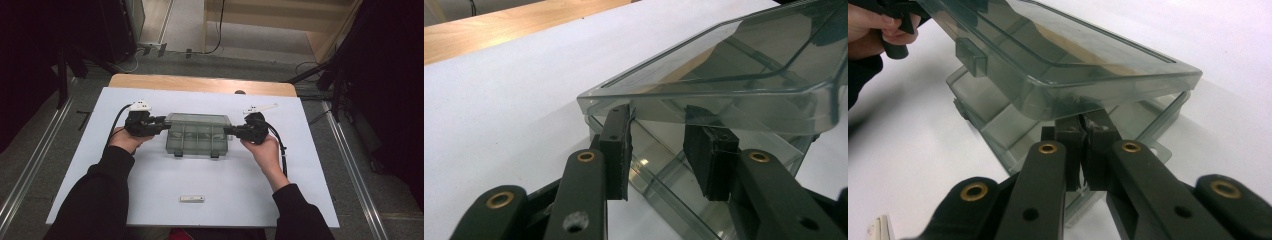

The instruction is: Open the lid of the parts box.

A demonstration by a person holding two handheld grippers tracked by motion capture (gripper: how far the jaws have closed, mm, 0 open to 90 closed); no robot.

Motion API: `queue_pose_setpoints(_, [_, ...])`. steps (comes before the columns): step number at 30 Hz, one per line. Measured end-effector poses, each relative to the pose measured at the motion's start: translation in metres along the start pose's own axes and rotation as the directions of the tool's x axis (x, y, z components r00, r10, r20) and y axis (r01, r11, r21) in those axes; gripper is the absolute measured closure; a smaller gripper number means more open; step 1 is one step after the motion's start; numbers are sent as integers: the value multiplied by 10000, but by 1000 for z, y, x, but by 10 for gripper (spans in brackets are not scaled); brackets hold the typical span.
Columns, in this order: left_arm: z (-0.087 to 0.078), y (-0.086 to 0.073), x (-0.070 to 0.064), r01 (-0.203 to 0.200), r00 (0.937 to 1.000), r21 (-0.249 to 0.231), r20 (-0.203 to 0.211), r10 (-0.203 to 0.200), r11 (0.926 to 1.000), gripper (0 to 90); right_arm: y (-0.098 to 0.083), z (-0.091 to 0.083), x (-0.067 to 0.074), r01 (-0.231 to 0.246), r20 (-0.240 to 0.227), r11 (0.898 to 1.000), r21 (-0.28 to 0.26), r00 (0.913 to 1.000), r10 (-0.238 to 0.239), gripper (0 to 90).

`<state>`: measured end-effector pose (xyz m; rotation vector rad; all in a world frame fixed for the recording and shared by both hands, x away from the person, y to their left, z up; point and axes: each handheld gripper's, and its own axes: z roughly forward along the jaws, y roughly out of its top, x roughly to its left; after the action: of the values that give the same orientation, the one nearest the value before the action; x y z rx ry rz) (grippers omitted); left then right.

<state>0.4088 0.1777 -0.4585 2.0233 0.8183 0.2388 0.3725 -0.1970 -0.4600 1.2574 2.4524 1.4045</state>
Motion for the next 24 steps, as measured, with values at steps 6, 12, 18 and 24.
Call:
queue_pose_setpoints(6, [-1,1,-1,-17,10000,4,-49,17,10000,634,-5,-4,-4,-27,145,10000,47,9999,27,822])
queue_pose_setpoints(12, [-1,2,-1,31,10000,-13,-66,-31,10000,632,-8,-7,-6,135,410,9998,-124,9991,-130,715])
queue_pose_setpoints(18, [0,2,-1,57,9999,22,-95,-56,10000,630,-8,-5,-11,175,605,9978,-646,9981,-136,545])
queue_pose_setpoints(24, [2,2,-1,253,9996,-52,-127,-254,9997,623,-5,2,-15,711,920,9928,-966,9938,-623,513])
